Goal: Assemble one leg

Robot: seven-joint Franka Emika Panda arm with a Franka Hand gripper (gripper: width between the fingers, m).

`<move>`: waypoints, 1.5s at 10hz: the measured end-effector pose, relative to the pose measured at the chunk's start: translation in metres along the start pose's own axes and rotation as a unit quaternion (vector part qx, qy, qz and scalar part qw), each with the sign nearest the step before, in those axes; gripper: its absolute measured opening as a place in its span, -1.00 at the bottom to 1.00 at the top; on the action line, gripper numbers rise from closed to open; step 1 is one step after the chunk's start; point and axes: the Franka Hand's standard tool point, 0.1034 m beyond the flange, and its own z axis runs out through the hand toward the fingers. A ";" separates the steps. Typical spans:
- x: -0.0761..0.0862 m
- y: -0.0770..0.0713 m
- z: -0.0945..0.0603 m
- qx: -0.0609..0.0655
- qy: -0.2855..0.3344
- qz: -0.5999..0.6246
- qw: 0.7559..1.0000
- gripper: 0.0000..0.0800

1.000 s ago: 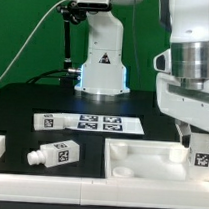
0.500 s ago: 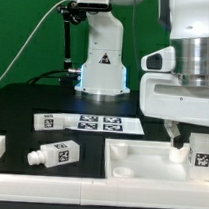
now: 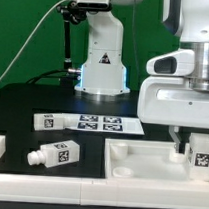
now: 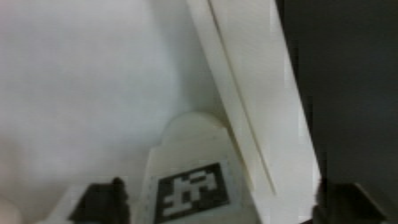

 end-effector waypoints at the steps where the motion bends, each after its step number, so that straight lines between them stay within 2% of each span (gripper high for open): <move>1: 0.000 0.002 0.000 -0.001 -0.001 0.039 0.999 -0.02; 2: 0.000 0.003 0.001 -0.003 -0.002 0.085 0.996 -0.29; 4: 0.000 0.002 0.001 -0.001 -0.002 0.193 0.981 -0.29; 6: 0.002 0.004 0.001 0.003 -0.004 0.322 0.947 -0.29; 8: 0.006 0.005 0.001 0.015 -0.022 0.455 0.890 -0.29; 11: 0.012 0.003 0.001 0.018 -0.035 0.622 0.782 -0.29; 12: 0.012 0.004 0.001 0.017 -0.035 0.651 0.758 -0.29; 13: 0.012 0.004 0.001 0.015 -0.035 0.669 0.742 -0.29; 14: 0.011 0.003 0.002 0.015 -0.035 0.670 0.742 -0.29; 15: 0.012 0.004 0.002 0.015 -0.035 0.696 0.717 -0.29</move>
Offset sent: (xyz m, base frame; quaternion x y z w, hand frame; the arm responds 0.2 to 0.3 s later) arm 0.0032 -0.0059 0.0058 -0.0243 0.0196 0.2589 0.9654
